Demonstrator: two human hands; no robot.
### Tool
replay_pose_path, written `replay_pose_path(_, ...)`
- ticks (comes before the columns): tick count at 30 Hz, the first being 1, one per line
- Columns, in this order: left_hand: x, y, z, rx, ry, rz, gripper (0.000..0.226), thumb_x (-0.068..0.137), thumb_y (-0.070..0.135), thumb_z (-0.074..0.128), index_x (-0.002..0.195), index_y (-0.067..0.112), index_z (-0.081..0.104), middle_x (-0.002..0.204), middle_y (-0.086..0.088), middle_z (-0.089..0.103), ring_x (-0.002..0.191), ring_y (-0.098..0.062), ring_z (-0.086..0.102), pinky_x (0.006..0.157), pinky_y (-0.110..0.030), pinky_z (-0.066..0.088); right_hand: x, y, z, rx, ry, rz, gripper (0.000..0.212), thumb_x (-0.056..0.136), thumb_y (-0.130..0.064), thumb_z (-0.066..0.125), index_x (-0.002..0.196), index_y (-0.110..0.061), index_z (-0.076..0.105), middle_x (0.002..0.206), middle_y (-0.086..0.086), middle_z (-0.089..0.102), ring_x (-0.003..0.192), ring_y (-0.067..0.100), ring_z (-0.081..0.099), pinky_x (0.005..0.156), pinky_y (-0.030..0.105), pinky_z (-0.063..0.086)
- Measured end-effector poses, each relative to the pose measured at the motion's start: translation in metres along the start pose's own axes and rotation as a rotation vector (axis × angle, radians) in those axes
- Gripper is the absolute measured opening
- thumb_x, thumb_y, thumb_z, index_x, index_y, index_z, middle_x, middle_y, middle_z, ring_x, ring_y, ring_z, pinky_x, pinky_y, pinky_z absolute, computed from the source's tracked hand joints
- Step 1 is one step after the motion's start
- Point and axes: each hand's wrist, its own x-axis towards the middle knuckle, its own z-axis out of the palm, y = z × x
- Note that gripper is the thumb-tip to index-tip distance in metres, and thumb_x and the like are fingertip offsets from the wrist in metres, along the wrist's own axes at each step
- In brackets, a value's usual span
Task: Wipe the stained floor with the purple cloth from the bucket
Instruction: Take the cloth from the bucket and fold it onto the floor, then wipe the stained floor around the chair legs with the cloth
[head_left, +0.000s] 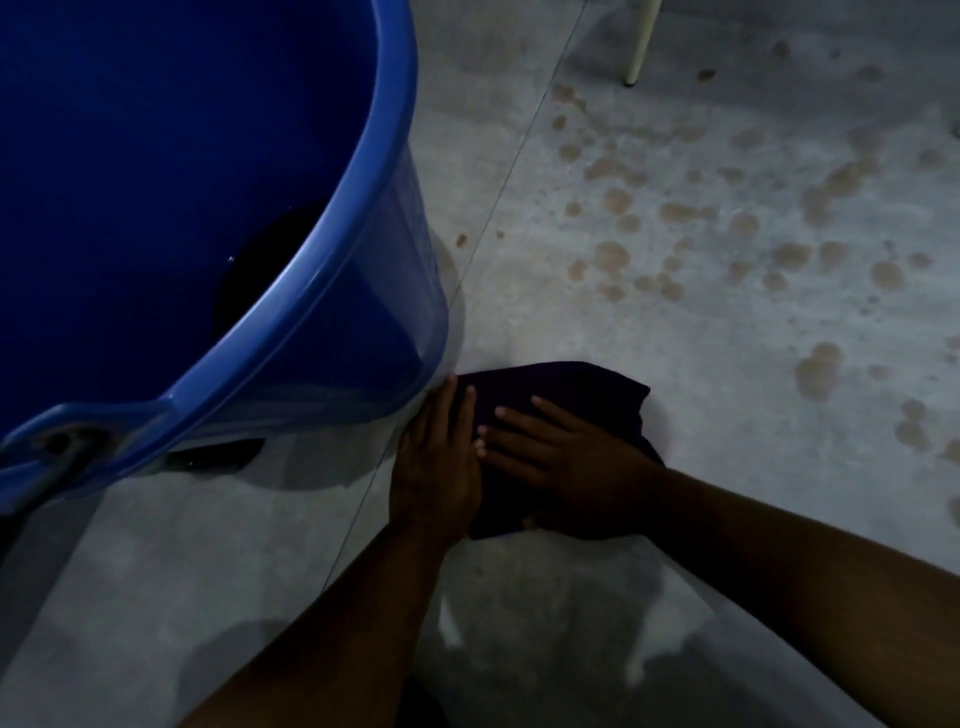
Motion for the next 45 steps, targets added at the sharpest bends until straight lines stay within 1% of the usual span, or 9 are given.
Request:
replay_pose_path(2, 0.006, 0.001, 0.0, -0.037, 0.019, -0.017, 0.057, 0.097, 0.029, 0.027, 0.149, 0.007, 0.033, 0.158, -0.016, 0.031, 0.143, -0.034, 0.035, 0.115, -0.049, 0.035, -0.005, 0.009, 0.007, 0.024, -0.028, 0.01, 0.079, 0.095, -0.065, 0.039, 0.157, -0.019, 0.022, 0.164, 0.001, 0.022, 0.154, 0.025, 0.011, 0.122, 0.054, 0.012)
replay_pose_path(6, 0.027, 0.018, -0.001, -0.144, 0.078, -0.021, 0.061, 0.097, 0.036, 0.023, 0.15, 0.009, 0.032, 0.161, -0.01, 0.027, 0.146, -0.028, 0.029, 0.12, -0.04, 0.023, -0.03, 0.043, -0.001, -0.028, -0.04, 0.064, 0.079, 0.093, -0.07, 0.035, 0.157, -0.024, 0.024, 0.164, -0.004, 0.022, 0.154, 0.025, 0.012, 0.121, 0.061, 0.005)
replay_pose_path(10, 0.054, 0.033, 0.002, -0.203, 0.08, 0.032, 0.063, 0.096, 0.041, 0.026, 0.15, 0.01, 0.034, 0.162, -0.008, 0.025, 0.148, -0.026, 0.025, 0.121, -0.045, 0.024, -0.051, 0.092, -0.019, -0.129, -0.047, 0.257, 0.08, 0.091, -0.074, 0.032, 0.156, -0.028, 0.024, 0.165, -0.005, 0.02, 0.154, 0.029, 0.009, 0.116, 0.069, 0.006)
replay_pose_path(14, 0.076, 0.037, 0.011, -0.105, 0.088, 0.038, 0.066, 0.095, 0.042, 0.03, 0.152, 0.01, 0.026, 0.164, -0.011, 0.018, 0.15, -0.028, 0.018, 0.122, -0.047, 0.02, -0.048, 0.136, -0.035, -0.127, -0.056, 0.401, 0.081, 0.089, -0.077, 0.025, 0.157, -0.033, 0.019, 0.166, -0.006, 0.013, 0.154, 0.03, 0.002, 0.116, 0.069, 0.003)
replay_pose_path(20, 0.072, 0.033, 0.02, 0.001, 0.075, -0.043, 0.074, 0.097, 0.053, 0.032, 0.155, 0.011, 0.015, 0.166, -0.011, 0.008, 0.153, -0.026, 0.005, 0.124, -0.047, 0.013, 0.016, 0.18, -0.048, -0.14, -0.077, 0.409, 0.079, 0.088, -0.079, 0.011, 0.156, -0.041, 0.003, 0.167, -0.005, -0.001, 0.153, 0.032, -0.01, 0.115, 0.071, -0.001)
replay_pose_path(27, 0.075, 0.033, 0.024, 0.024, 0.046, -0.053, 0.079, 0.096, 0.057, 0.032, 0.156, 0.011, 0.009, 0.166, -0.011, 0.005, 0.153, -0.026, 0.003, 0.124, -0.048, 0.012, 0.129, 0.193, -0.056, -0.13, -0.036, 0.311, 0.071, 0.091, -0.067, 0.002, 0.156, -0.04, 0.006, 0.168, -0.006, -0.002, 0.153, 0.032, -0.01, 0.114, 0.072, -0.004)
replay_pose_path(33, 0.081, 0.034, 0.025, 0.095, 0.003, -0.092, 0.082, 0.093, 0.061, 0.029, 0.156, 0.015, 0.002, 0.166, -0.008, -0.002, 0.151, -0.023, -0.005, 0.123, -0.044, 0.002, 0.176, 0.22, -0.063, -0.138, -0.049, 0.385, 0.074, 0.09, -0.075, 0.014, 0.156, -0.043, 0.005, 0.168, -0.009, -0.003, 0.153, 0.029, -0.012, 0.115, 0.07, -0.007)
replay_pose_path(40, 0.079, 0.033, 0.02, 0.023, 0.038, -0.108, 0.081, 0.092, 0.061, 0.032, 0.155, 0.017, 0.009, 0.165, -0.008, 0.008, 0.152, -0.024, 0.005, 0.122, -0.044, 0.009, 0.116, 0.258, -0.071, -0.052, -0.014, 0.643, 0.079, 0.085, -0.081, 0.011, 0.155, -0.044, 0.006, 0.168, -0.009, -0.001, 0.153, 0.03, -0.011, 0.115, 0.069, -0.009)
replay_pose_path(45, 0.083, 0.041, 0.016, -0.024, 0.104, -0.135, 0.068, 0.092, 0.05, 0.043, 0.148, 0.014, 0.032, 0.159, -0.012, 0.028, 0.146, -0.031, 0.028, 0.115, -0.053, 0.032, 0.024, 0.211, -0.056, -0.085, -0.012, 0.691, 0.075, 0.091, -0.074, 0.014, 0.157, -0.039, 0.008, 0.168, -0.002, 0.003, 0.154, 0.033, -0.006, 0.116, 0.07, -0.002)
